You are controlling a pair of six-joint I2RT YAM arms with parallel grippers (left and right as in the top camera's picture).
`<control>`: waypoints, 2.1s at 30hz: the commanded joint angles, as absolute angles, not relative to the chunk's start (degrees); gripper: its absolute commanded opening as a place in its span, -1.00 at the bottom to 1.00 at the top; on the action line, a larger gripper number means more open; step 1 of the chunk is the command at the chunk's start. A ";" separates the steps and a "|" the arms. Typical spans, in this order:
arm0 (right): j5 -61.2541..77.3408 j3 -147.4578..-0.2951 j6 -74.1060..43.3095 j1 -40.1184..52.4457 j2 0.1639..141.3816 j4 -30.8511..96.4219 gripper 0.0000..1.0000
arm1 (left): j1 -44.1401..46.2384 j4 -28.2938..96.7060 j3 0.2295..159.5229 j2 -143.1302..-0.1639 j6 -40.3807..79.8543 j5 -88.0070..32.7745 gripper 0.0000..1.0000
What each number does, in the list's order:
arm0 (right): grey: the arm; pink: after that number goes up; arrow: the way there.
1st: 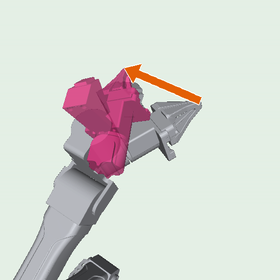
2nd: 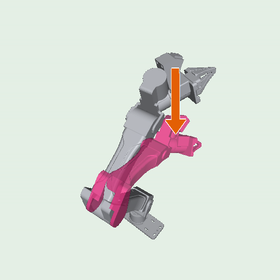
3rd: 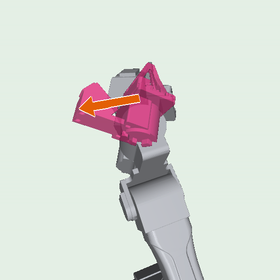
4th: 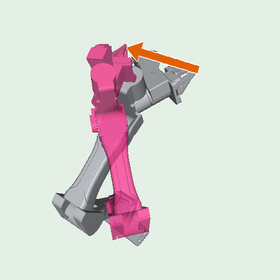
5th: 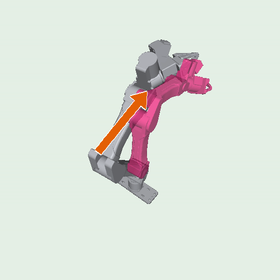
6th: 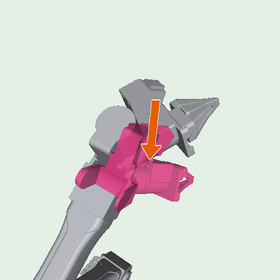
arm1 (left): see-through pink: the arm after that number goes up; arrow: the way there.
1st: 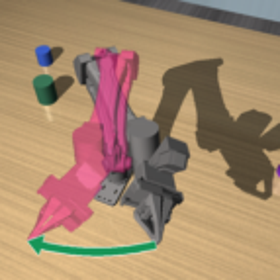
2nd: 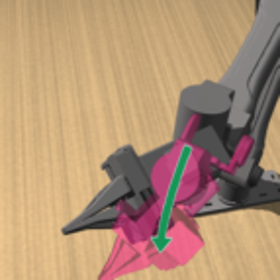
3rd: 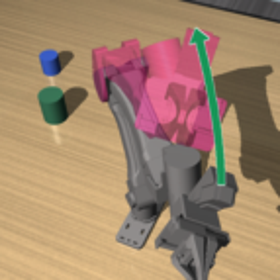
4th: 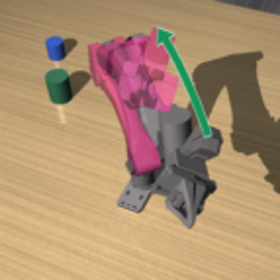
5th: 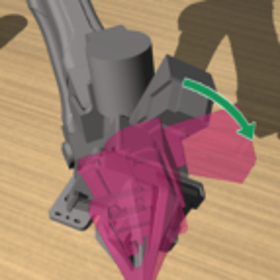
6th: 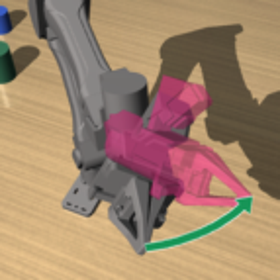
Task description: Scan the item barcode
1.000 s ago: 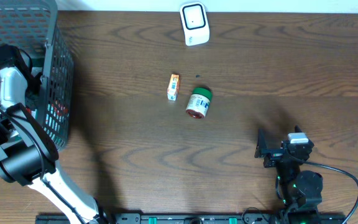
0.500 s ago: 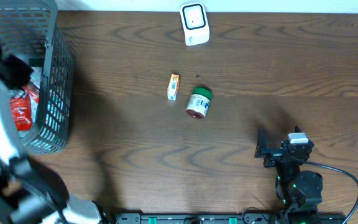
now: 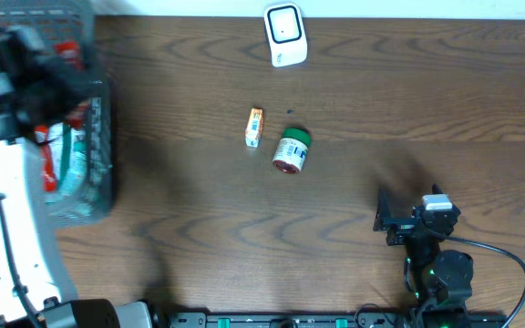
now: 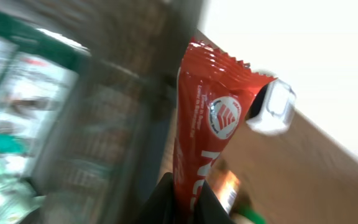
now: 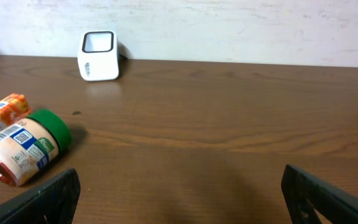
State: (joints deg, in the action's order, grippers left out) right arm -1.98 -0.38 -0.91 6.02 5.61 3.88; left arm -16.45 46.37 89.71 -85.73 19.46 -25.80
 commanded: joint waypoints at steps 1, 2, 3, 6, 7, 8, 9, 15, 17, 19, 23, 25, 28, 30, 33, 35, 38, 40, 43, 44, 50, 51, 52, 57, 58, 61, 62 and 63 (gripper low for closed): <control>-2.48 -0.32 -1.67 5.72 5.54 4.08 0.98 | -5.52 46.85 87.15 -87.74 19.57 -30.30 -0.81; -2.48 -0.32 -1.67 5.72 5.54 4.08 0.99 | -2.55 46.54 87.11 -88.40 19.55 -29.10 -0.81; -2.48 -0.32 -1.67 5.72 5.54 4.08 0.98 | 0.27 46.15 87.11 -88.97 19.53 -27.11 -0.81; -2.48 -0.32 -1.67 5.72 5.54 4.08 0.99 | 7.03 45.78 87.11 -89.97 19.55 -15.75 -0.81; -2.48 -0.32 -1.67 5.72 5.54 4.08 0.98 | 8.32 45.84 87.11 -89.97 19.55 -11.92 -0.81; -2.48 -0.32 -1.67 5.72 5.54 4.08 0.99 | 9.43 45.84 87.11 -89.89 19.55 -7.60 -0.80; -2.48 -0.32 -1.67 5.72 5.54 4.08 0.98 | 9.98 45.78 87.13 -89.58 19.55 -4.32 -0.81; -2.48 -0.32 -1.67 5.72 5.54 4.08 0.99 | 6.00 45.67 87.26 -86.54 18.94 -0.99 -0.81; -2.48 -0.32 -1.67 5.72 5.54 4.08 0.99 | 4.58 45.82 87.26 -85.82 16.97 -0.97 -0.81; -2.48 -0.32 -1.67 5.72 5.54 4.08 0.98 | 3.09 45.95 87.26 -85.34 14.74 -0.97 -0.81; -2.48 -0.32 -1.67 5.72 5.54 4.08 0.98 | 0.73 45.41 87.77 -85.06 8.99 -0.27 -0.81; -2.48 -0.32 -1.67 5.72 5.54 4.08 0.99 | -0.32 45.32 89.03 -85.06 7.88 0.78 -0.81; -2.48 -0.32 -1.67 5.72 5.54 4.08 0.99 | -1.48 44.86 91.72 -84.73 7.42 3.33 -0.80; -2.48 -0.32 -1.67 5.72 5.54 4.08 0.98 | -1.78 43.90 93.56 -84.01 6.74 4.36 -0.75; -2.48 -0.32 -1.67 5.72 5.54 4.08 0.99 | -1.69 42.76 96.31 -82.32 5.78 4.75 -0.72; -2.48 -0.32 -1.67 5.72 5.54 4.08 0.98 | -1.34 42.59 97.69 -80.88 6.33 4.19 -0.72; -2.48 -0.32 -1.67 5.72 5.54 4.08 0.98 | 0.03 43.29 97.80 -78.48 9.30 -3.75 -0.74; -2.48 -0.32 -1.67 5.72 5.54 4.08 0.99 | 1.65 44.64 97.78 -78.08 10.57 -10.33 -0.74; -2.48 -0.32 -1.65 5.72 5.54 4.08 0.99 | 5.72 47.37 97.47 -78.83 12.88 -14.61 -0.80; -2.48 -0.32 -1.67 5.72 5.54 4.08 0.99 | 7.79 48.01 97.17 -79.44 13.69 -14.59 -0.82; -2.48 -0.32 -1.67 5.72 5.54 4.08 0.99 | 18.13 47.33 96.33 -84.18 13.82 -7.40 -0.84; -2.48 -0.32 -1.67 5.72 5.54 4.08 0.99 | 19.27 47.35 96.33 -84.95 13.82 -5.06 -0.78; -2.48 -0.32 -1.67 5.72 5.54 4.08 0.98 | 20.23 47.44 96.33 -85.67 13.80 -3.49 -0.70; -2.48 -0.32 -1.65 5.72 5.54 4.08 0.99 | 23.59 48.27 96.31 -88.77 12.47 -2.90 0.00; -2.48 -0.32 -1.67 5.72 5.54 4.08 0.98 | 23.70 48.58 96.31 -89.19 12.08 -2.22 0.14; -2.48 -0.32 -1.67 5.72 5.54 4.08 0.99 | 22.39 49.34 96.51 -88.79 12.12 0.40 0.33; -2.48 -0.32 -1.67 5.72 5.54 4.08 0.98 | 21.02 49.52 96.79 -88.07 12.14 0.69 0.41; -2.48 -0.32 -1.65 5.72 5.54 4.08 0.98 | 19.68 49.60 96.99 -87.33 12.14 0.67 0.51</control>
